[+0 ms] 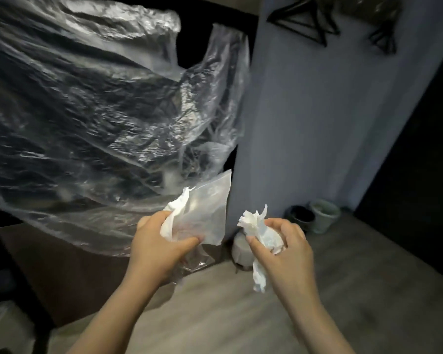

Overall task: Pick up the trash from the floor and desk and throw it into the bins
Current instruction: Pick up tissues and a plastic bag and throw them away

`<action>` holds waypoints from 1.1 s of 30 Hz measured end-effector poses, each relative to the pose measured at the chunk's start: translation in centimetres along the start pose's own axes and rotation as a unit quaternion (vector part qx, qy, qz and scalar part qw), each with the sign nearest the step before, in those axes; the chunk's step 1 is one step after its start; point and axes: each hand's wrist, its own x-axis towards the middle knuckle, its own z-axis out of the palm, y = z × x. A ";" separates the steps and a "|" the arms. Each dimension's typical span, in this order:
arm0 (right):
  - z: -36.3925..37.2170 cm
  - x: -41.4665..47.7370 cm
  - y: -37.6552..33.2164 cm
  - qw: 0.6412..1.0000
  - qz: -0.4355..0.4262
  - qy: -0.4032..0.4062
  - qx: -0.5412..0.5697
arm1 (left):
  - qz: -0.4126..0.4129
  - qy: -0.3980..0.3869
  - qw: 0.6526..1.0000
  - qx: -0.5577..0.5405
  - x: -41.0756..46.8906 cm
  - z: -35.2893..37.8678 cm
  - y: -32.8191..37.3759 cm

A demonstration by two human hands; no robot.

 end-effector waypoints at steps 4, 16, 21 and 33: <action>-6.8 0.4 3.9 0.997 0.038 0.061 -0.029 | 0.038 -0.063 0.997 -0.034 -0.1 7.8 4.2; -15.2 6.0 14.3 0.966 0.124 0.188 -0.122 | 0.048 -0.218 0.970 -0.094 5.2 26.3 9.6; -14.0 13.6 18.5 0.961 0.137 0.204 -0.126 | 0.045 -0.217 0.971 -0.093 12.5 31.8 10.4; -14.0 30.7 27.3 0.951 0.168 0.202 -0.166 | 0.067 -0.248 0.963 -0.075 28.4 44.4 12.2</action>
